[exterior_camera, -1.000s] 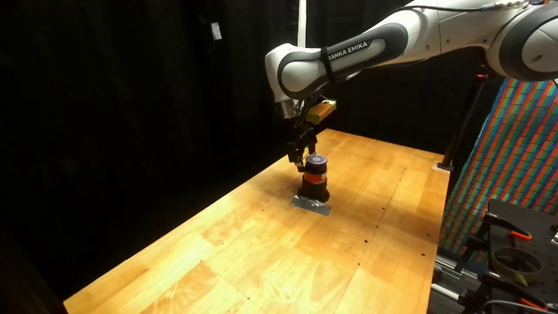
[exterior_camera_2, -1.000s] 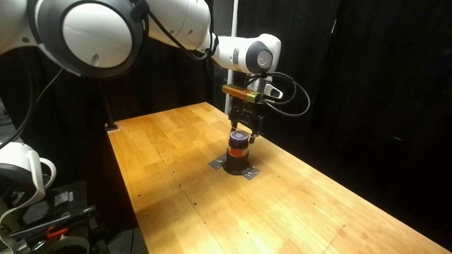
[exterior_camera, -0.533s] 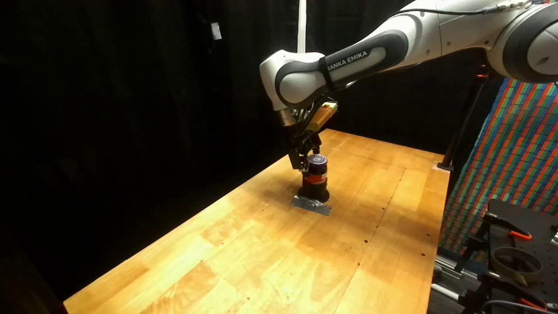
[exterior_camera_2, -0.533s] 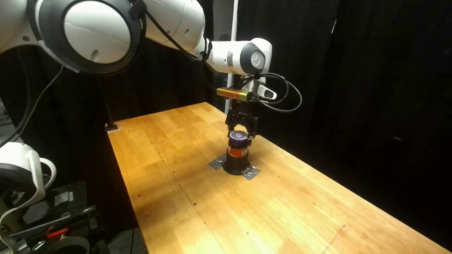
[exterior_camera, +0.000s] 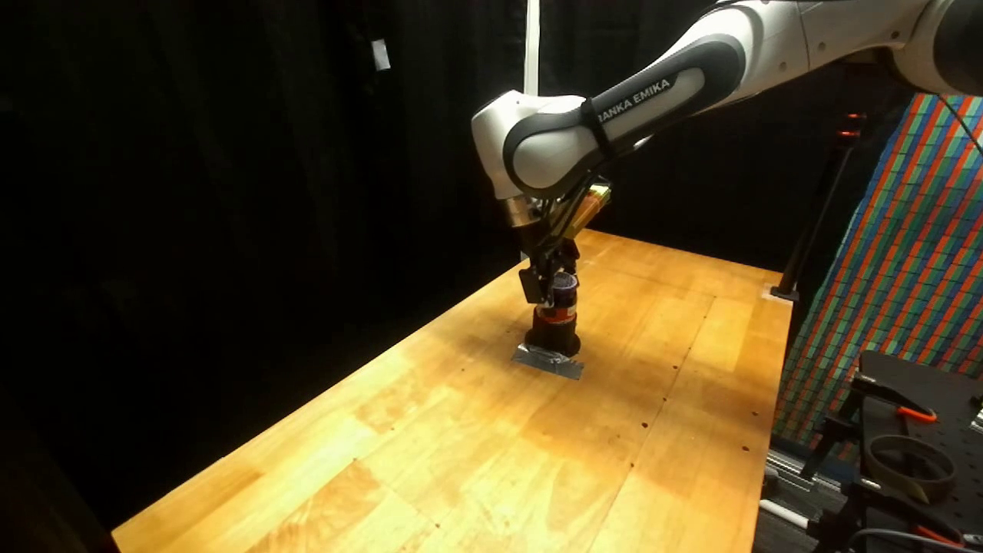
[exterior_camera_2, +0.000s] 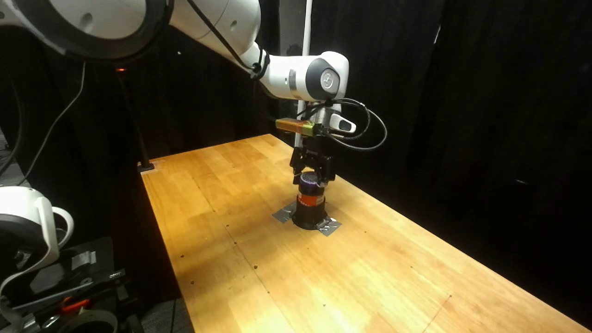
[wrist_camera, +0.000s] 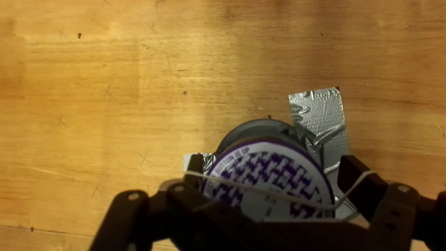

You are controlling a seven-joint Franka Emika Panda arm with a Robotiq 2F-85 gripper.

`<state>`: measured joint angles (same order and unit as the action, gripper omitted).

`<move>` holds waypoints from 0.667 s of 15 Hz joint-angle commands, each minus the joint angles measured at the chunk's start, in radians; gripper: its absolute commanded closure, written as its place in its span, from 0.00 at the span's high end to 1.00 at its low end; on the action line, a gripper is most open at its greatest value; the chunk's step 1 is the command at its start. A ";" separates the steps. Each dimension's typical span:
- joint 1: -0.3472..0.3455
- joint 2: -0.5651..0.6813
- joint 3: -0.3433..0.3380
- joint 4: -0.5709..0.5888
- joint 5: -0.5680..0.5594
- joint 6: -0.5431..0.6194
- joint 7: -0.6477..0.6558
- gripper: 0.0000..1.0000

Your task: Put the rubber band around the brown cup

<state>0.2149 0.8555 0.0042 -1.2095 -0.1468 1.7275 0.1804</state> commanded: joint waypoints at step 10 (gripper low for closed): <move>-0.005 -0.381 -0.001 -0.645 -0.005 0.481 0.117 1.00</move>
<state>0.2072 0.5961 0.0041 -1.6601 -0.1402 2.0737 0.2536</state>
